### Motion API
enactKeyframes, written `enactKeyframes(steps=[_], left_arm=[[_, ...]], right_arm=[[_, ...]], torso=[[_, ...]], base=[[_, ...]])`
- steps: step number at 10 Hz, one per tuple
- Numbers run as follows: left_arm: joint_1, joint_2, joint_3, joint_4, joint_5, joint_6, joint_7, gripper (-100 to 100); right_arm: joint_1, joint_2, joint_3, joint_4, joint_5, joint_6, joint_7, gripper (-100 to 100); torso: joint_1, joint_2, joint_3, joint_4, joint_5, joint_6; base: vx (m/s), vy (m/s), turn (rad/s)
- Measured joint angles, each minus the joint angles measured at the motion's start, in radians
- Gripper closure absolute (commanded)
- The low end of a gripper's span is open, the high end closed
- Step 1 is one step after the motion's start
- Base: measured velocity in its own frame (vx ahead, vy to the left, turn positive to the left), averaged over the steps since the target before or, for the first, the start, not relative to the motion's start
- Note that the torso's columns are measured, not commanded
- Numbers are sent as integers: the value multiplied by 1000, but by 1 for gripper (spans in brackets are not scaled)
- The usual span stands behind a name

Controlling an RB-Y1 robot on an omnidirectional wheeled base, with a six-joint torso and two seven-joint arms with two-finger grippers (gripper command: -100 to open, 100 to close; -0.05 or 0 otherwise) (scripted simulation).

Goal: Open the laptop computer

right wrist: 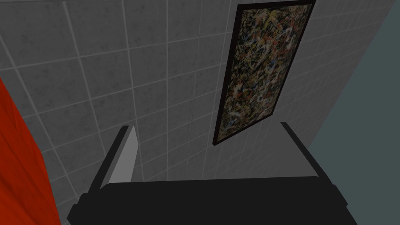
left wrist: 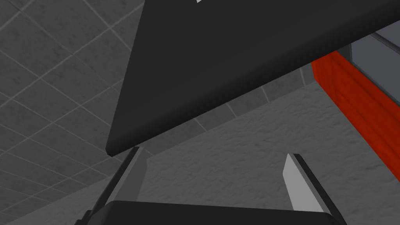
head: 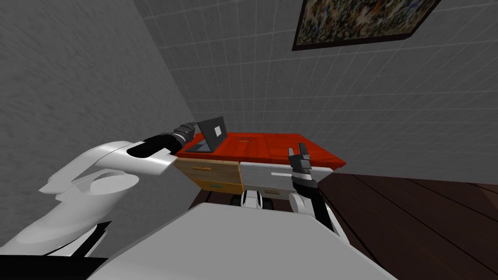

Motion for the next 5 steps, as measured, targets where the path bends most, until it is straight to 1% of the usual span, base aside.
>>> enactKeyframes(steps=[1, 2, 3, 4, 5], left_arm=[[3, 8, 11, -19, 8, 6, 0, -100], [3, 9, 13, -21, 9, 8, 0, -100], [3, 9, 12, -21, 9, 7, 0, 100], [3, 9, 12, -21, 9, 7, 0, 100], [-7, -6, 17, -2, 25, 3, 11, 100]], right_arm=[[0, 0, 0, 0, 0, 0, 0, 0], [0, 0, 0, 0, 0, 0, 0, 0], [0, 0, 0, 0, 0, 0, 0, 0], [0, 0, 0, 0, 0, 0, 0, 0], [0, 0, 0, 0, 0, 0, 0, 0]], torso=[[1, 0, 0, 0, 0, 0], [2, 0, 0, 0, 1, -1], [2, 0, 0, 0, 1, -1], [2, 0, 0, 0, 1, -1], [5, 0, 0, 0, 2, -1]], base=[[0, 0, 0], [0, 0, 0], [0, 0, 0], [-25, 41, -17], [-37, 78, -20]])
